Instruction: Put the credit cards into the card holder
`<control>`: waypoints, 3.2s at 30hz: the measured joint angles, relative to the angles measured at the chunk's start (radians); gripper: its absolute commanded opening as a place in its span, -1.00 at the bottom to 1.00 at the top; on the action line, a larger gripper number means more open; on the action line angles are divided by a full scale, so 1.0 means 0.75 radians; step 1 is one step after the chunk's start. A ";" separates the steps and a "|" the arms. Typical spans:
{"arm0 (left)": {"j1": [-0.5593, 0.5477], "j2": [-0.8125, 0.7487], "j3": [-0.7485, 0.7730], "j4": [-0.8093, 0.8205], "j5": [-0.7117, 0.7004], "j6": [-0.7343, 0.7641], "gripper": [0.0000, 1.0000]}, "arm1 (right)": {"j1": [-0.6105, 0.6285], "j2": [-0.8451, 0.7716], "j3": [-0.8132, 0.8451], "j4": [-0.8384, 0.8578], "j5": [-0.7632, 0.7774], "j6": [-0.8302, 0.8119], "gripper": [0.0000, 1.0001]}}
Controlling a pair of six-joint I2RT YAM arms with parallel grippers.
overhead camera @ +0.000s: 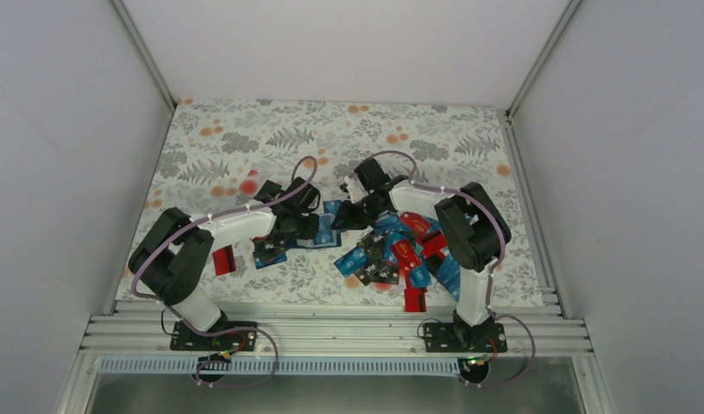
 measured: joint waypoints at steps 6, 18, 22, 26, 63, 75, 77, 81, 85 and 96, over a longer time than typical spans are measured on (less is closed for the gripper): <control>0.000 0.001 0.004 0.001 0.001 0.000 -0.95 | -0.004 0.000 0.000 0.001 -0.008 -0.002 -0.53; 0.001 0.076 0.013 0.047 0.027 0.000 -0.95 | -0.008 0.000 0.000 0.001 -0.020 -0.003 -0.54; 0.001 0.084 0.013 0.064 0.034 0.000 -0.95 | -0.008 0.000 0.000 0.002 -0.026 -0.003 -0.53; 0.001 0.086 0.013 0.074 0.035 0.000 -0.95 | -0.009 0.000 0.000 0.002 -0.038 -0.003 -0.53; 0.001 0.096 0.002 0.115 0.045 -0.001 -0.95 | -0.009 0.016 0.033 0.016 -0.120 -0.004 -0.51; 0.001 -0.009 0.002 0.008 -0.005 -0.027 -0.95 | 0.007 0.032 0.105 0.013 -0.138 -0.003 -0.52; 0.001 -0.061 0.002 -0.018 -0.021 -0.032 -0.95 | 0.013 0.035 0.109 0.011 -0.138 -0.003 -0.52; 0.003 -0.153 0.002 -0.055 -0.053 -0.042 -0.95 | 0.025 0.046 0.124 0.007 -0.138 -0.001 -0.52; 0.013 -0.204 0.002 -0.086 -0.077 -0.053 -0.95 | 0.038 0.060 0.137 0.001 -0.134 0.001 -0.52; 0.046 -0.358 -0.085 -0.127 -0.107 -0.057 -0.95 | 0.100 0.154 0.288 -0.060 -0.124 0.030 -0.25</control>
